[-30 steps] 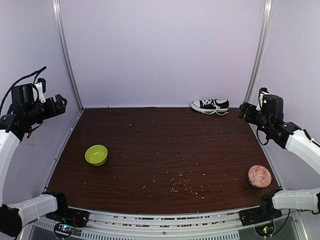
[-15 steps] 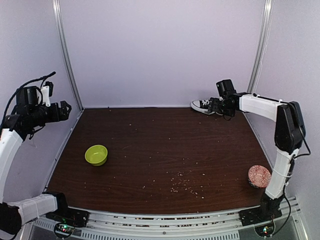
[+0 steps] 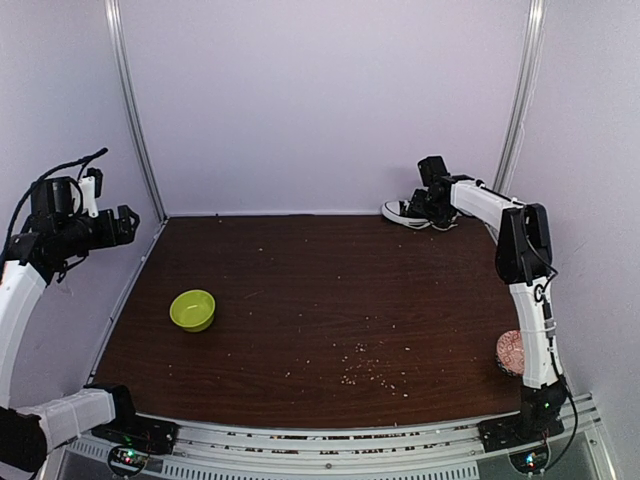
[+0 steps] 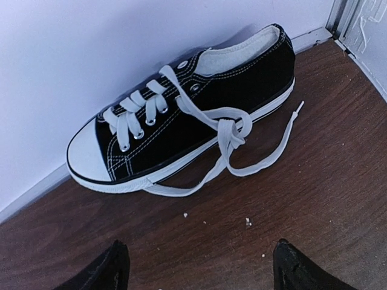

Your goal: Tie the shoes

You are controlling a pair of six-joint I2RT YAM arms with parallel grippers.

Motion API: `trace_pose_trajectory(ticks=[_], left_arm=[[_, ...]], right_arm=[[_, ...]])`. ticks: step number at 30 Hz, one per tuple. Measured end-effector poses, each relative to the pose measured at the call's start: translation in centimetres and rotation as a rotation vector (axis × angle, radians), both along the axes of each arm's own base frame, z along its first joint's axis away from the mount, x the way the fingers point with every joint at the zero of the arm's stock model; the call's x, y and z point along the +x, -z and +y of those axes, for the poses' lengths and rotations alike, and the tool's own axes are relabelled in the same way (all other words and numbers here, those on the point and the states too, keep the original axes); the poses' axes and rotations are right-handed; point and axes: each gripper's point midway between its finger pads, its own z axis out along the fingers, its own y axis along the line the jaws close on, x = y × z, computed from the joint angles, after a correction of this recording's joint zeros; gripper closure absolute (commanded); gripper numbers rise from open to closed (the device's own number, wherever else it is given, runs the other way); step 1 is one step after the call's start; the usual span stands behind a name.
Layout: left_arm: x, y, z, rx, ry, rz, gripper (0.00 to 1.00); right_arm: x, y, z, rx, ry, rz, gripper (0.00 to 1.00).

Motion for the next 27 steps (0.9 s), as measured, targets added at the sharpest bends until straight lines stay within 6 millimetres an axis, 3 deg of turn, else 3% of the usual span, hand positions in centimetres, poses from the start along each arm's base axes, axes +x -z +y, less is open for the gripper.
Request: trace_pose_trajectory(ticks=[13, 20, 27], left_arm=[[0.3, 0.9, 0.4, -0.038, -0.018, 0.026, 0.02], [0.8, 1.6, 0.7, -0.064, -0.022, 0.049, 0.02], [1.2, 2.3, 0.8, -0.094, -0.015, 0.071, 0.02]], right_arm=[[4.2, 3.9, -4.6, 0.276, 0.185, -0.076, 0.25], [6.9, 5.1, -5.1, 0.445, 0.198, -0.152, 0.30], [8.1, 4.6, -4.7, 0.549, 0.204, -0.200, 0.41]])
